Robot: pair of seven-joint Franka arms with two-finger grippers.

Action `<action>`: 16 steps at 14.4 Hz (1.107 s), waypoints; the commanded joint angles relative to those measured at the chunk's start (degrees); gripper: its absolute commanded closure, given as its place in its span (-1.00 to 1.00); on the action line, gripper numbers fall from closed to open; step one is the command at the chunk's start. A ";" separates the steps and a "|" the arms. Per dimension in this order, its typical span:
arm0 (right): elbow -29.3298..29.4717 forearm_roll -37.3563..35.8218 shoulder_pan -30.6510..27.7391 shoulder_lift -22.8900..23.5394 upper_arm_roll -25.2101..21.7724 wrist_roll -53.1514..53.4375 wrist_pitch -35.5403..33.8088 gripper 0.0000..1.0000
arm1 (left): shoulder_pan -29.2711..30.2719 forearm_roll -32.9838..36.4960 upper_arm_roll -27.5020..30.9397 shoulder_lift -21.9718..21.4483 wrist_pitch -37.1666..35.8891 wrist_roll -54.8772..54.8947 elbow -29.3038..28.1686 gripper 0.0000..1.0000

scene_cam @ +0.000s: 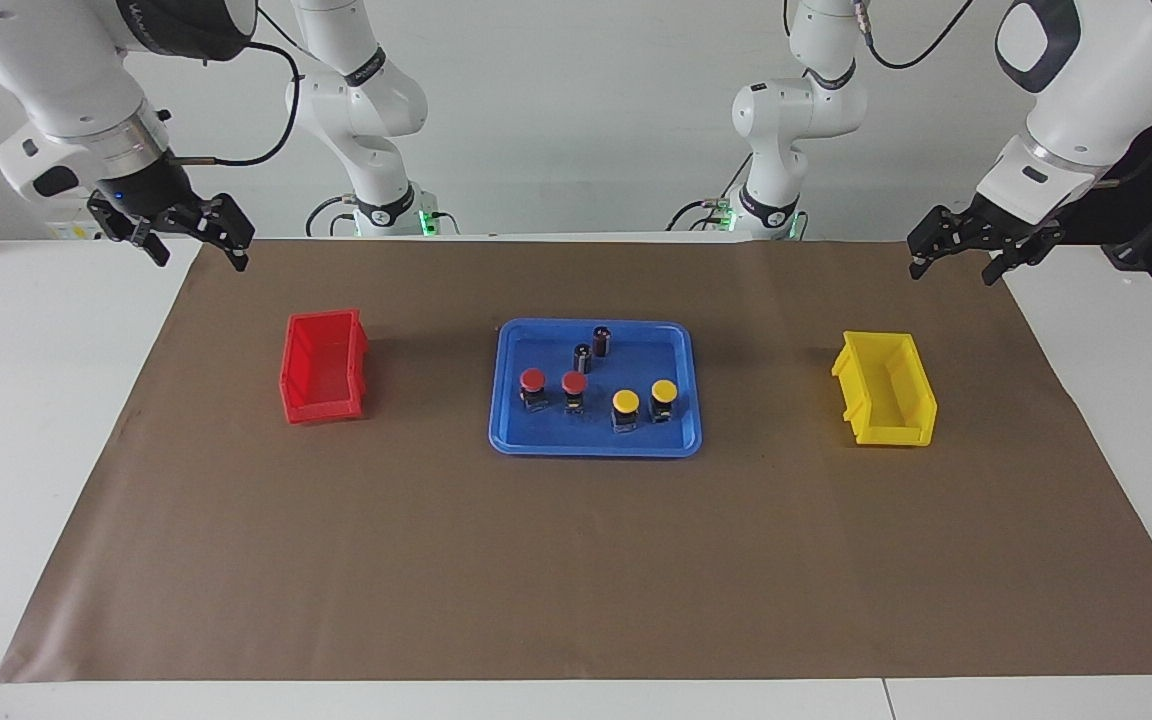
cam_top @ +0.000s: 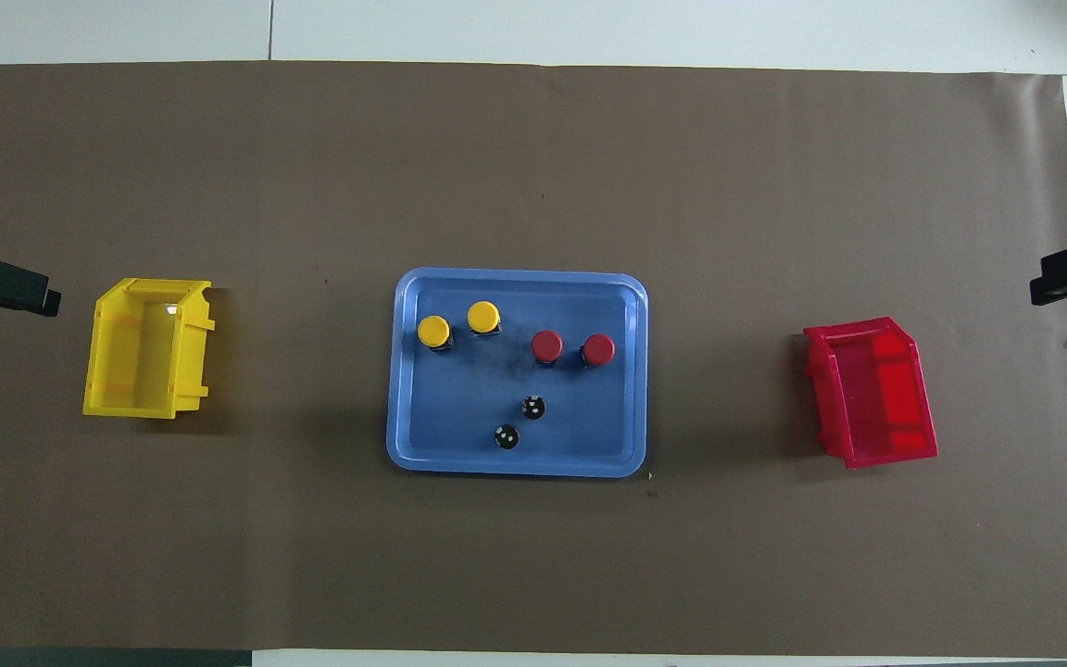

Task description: Sort red and yellow buttons by color

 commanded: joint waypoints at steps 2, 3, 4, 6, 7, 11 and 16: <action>-1.36 -0.28 -0.20 -1.12 0.23 -1.29 0.05 -1.00 | -0.73 -0.74 1.15 0.02 0.41 0.74 0.55 -1.00; -1.36 -0.28 -0.20 -1.12 0.23 -1.29 0.05 -1.00 | -0.73 -0.74 1.15 0.02 0.41 0.74 0.55 -1.00; -1.36 -0.28 -0.20 -1.12 0.23 -1.20 -0.04 -1.00 | -0.73 -0.65 1.15 0.11 0.50 0.74 0.55 -1.00; -1.36 -0.19 -0.20 -1.12 0.23 -1.11 -0.04 -1.00 | -0.82 -0.47 1.24 0.29 0.58 0.74 0.72 -1.00; -1.44 -0.10 -0.20 -1.21 0.23 -1.03 -0.13 -1.00 | -0.82 -0.47 1.24 0.29 1.11 0.65 0.72 -1.00; -1.79 -0.19 -0.12 -1.30 0.32 -1.46 0.22 -1.00 | -0.82 -0.30 1.24 0.29 3.48 0.65 0.29 -1.00; 0.48 -0.10 1.64 -0.07 0.76 -0.68 0.31 -1.00 | -0.82 -0.30 1.33 1.17 4.45 0.56 0.37 -1.00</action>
